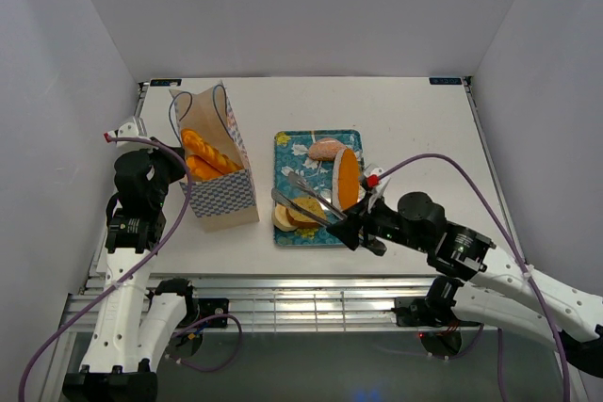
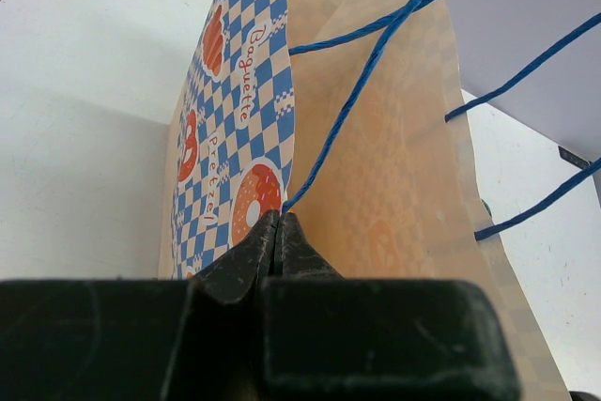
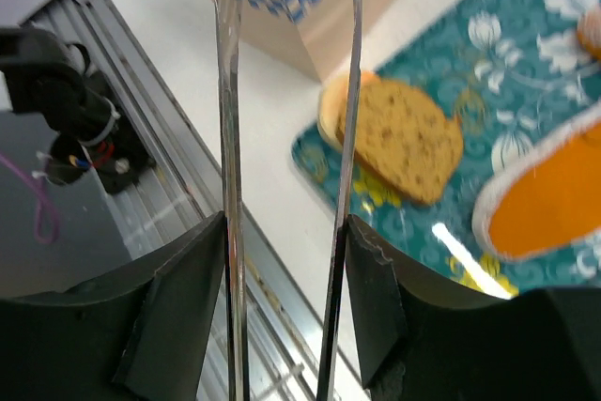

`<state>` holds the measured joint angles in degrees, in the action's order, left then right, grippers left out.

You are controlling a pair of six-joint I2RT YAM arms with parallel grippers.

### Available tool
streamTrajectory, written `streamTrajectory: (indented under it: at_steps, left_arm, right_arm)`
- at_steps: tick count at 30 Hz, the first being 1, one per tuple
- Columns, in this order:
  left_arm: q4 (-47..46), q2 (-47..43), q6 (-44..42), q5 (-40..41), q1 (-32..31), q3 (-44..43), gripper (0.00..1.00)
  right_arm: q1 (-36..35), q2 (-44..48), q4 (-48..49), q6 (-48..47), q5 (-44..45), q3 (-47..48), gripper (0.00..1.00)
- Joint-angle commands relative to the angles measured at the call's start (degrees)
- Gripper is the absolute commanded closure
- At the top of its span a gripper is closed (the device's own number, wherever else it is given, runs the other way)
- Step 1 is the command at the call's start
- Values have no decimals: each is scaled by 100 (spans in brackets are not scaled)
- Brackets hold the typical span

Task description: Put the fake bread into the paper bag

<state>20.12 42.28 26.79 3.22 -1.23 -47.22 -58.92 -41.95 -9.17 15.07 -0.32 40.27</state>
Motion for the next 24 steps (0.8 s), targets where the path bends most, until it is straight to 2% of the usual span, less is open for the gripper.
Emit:
streamTrajectory:
  at_steps: [1,4,7,9,13,19,24]
  left_arm:
    - [18,-62,-33,47,-17,29,91]
    - [18,-18,-33,-6,-17,20,91]
    - [18,-18,-33,11,-17,29,91]
    - [18,-36,-33,29,-17,20,91]
    - [18,-36,-42,64,-17,29,91]
    - [45,-9,-42,117,-17,20,91]
    - [53,-18,-51,169,-17,11,91]
  right_arm:
    - [-24,546,-637,277,435,-326,43]
    - [-24,1179,-640,444,586,-677,48]
    - [-24,1532,-446,523,323,-1002,53]
    - [-24,1454,-314,602,147,-1117,50]
    - [-24,1024,309,874,-741,-1486,47]
    - [-111,531,732,937,-347,-1593,46]
    - [-146,268,1110,709,-443,-1514,46]
